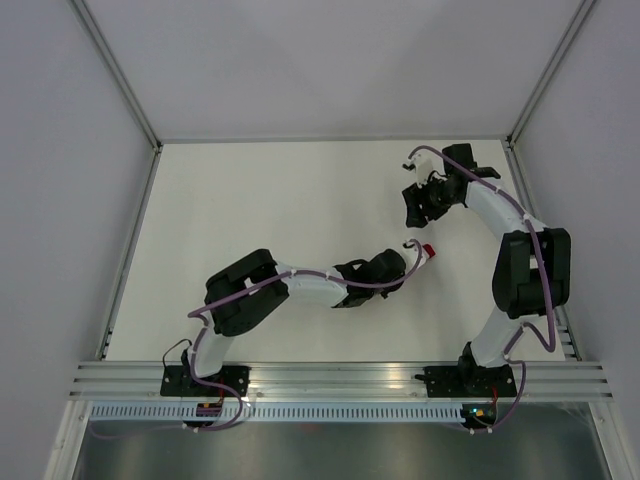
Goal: Fold the napkin, place the utensils inside, and roll it up
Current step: Roll the napkin with the utensil
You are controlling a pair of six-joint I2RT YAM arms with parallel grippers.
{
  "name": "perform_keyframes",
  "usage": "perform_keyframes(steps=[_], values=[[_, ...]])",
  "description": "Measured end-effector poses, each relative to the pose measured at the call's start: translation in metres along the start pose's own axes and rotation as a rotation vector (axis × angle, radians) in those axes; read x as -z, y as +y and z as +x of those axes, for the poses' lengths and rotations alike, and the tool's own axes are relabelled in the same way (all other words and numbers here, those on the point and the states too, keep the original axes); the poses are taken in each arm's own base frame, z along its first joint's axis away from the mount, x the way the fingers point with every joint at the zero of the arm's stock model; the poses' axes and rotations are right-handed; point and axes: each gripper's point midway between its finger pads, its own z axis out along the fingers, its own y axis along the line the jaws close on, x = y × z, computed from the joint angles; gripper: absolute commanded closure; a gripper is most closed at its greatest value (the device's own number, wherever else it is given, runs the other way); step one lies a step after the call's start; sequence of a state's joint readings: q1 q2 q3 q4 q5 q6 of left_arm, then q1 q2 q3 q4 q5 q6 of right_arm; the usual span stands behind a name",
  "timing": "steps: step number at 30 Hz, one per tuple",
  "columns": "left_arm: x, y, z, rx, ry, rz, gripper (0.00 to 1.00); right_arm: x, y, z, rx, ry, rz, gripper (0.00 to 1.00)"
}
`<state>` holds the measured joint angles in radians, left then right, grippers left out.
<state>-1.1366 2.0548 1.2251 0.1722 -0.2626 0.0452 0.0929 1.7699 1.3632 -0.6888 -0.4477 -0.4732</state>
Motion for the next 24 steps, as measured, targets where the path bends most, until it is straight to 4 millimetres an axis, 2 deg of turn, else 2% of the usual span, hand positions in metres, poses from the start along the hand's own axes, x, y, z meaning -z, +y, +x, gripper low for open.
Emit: perform_keyframes(steps=[4,7,11,15,18,24], values=[[-0.010,0.004,-0.007,0.077,0.021,-0.057,0.96,0.012,-0.019,0.014,-0.073,0.007,0.049,0.36],[-0.017,0.006,-0.011,0.134,0.041,-0.094,0.96,0.013,-0.025,0.037,-0.124,0.044,0.062,0.36],[-0.024,0.007,-0.016,0.197,0.063,-0.131,0.96,0.011,-0.021,0.062,-0.173,0.097,0.042,0.37],[-0.031,0.008,-0.021,0.260,0.087,-0.157,0.94,0.009,-0.016,0.067,-0.197,0.109,0.015,0.37],[-0.035,0.011,-0.024,0.315,0.101,-0.172,0.94,0.001,-0.012,0.071,-0.227,0.122,-0.018,0.37],[-0.045,0.016,-0.031,0.434,0.105,-0.185,0.93,-0.027,-0.011,0.085,-0.320,0.184,-0.096,0.37]])
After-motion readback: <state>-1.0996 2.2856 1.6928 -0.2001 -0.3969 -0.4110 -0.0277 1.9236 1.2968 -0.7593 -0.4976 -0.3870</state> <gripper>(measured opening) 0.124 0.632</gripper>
